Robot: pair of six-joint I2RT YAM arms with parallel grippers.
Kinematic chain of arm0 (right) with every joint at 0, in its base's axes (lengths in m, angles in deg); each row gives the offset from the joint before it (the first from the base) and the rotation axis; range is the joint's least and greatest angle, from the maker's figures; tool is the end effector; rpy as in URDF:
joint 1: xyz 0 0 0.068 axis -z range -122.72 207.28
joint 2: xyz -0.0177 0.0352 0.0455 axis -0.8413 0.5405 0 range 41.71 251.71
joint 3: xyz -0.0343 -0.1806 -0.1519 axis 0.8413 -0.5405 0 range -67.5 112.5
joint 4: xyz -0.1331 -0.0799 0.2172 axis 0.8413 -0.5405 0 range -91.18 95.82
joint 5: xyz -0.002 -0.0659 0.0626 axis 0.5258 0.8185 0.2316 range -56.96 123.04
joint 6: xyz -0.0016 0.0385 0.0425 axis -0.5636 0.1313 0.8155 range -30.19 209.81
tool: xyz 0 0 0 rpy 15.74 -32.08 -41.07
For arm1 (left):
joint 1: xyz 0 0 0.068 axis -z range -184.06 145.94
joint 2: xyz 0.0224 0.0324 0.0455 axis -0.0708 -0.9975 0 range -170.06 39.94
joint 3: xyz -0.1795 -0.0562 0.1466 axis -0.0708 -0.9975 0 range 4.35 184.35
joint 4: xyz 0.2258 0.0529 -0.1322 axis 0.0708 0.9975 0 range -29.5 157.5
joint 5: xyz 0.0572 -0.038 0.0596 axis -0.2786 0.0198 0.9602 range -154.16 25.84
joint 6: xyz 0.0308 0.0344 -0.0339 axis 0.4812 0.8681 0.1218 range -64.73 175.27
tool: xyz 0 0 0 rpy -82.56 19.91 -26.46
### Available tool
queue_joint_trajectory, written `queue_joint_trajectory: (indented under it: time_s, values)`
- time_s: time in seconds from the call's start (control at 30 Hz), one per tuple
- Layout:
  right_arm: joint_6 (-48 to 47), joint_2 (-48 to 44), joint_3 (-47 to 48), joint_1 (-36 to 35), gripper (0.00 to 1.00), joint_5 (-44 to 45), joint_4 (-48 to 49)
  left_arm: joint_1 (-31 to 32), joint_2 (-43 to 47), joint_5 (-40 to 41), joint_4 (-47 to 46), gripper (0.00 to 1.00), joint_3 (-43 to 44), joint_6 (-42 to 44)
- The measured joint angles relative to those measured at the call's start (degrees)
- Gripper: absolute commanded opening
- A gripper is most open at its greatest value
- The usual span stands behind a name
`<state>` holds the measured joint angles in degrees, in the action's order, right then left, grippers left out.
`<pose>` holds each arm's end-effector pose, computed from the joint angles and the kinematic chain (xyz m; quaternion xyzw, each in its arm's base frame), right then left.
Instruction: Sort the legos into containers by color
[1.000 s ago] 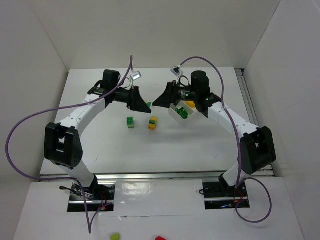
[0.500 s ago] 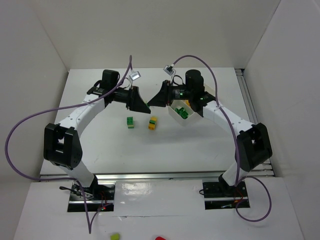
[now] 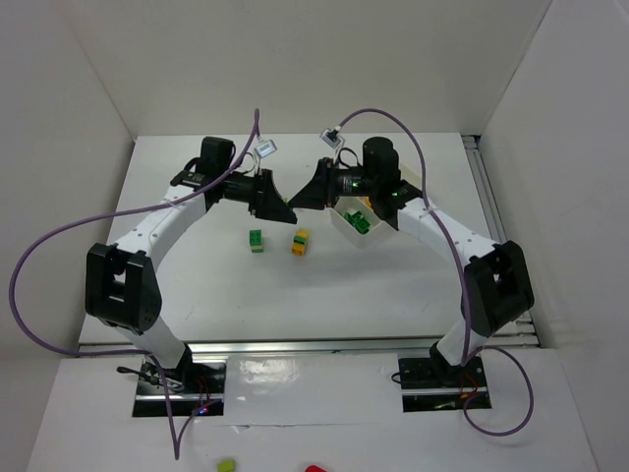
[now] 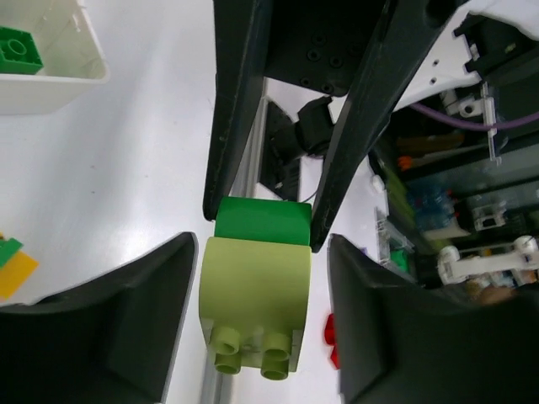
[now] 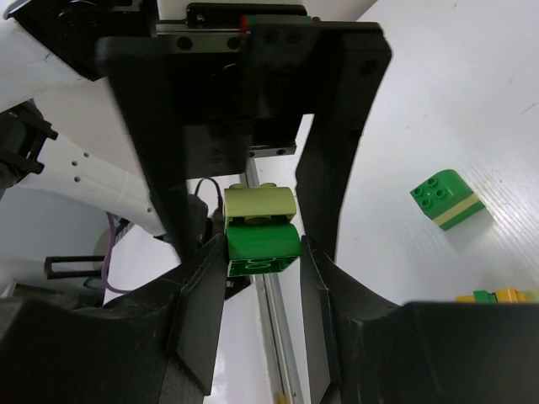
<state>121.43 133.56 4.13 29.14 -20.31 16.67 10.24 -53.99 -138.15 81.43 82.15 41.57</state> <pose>0.3202 0.2082 0.2952 -0.2696 0.6898 0.5848 0.3308 0.3406 -0.1270 0.2780 0.2720 0.7135 -0.6088 0.2152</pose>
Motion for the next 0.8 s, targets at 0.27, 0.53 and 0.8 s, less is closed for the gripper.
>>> queue_joint_trajectory:
  time_s: [0.27,0.53,0.8]
  values:
    - [-1.5,-0.7,-0.4,1.1,0.14,2.6,-2.5,-0.4,0.0,1.2,0.0,0.92,0.0,-0.2]
    - [-3.4,-2.4,-1.0,3.9,0.14,4.5,-5.6,-3.4,0.3,2.3,-0.3,0.82,0.0,-1.0]
    - [-4.1,-2.9,-1.2,4.4,0.14,4.5,-6.2,-4.8,1.7,1.9,-4.9,0.87,-0.7,-4.7]
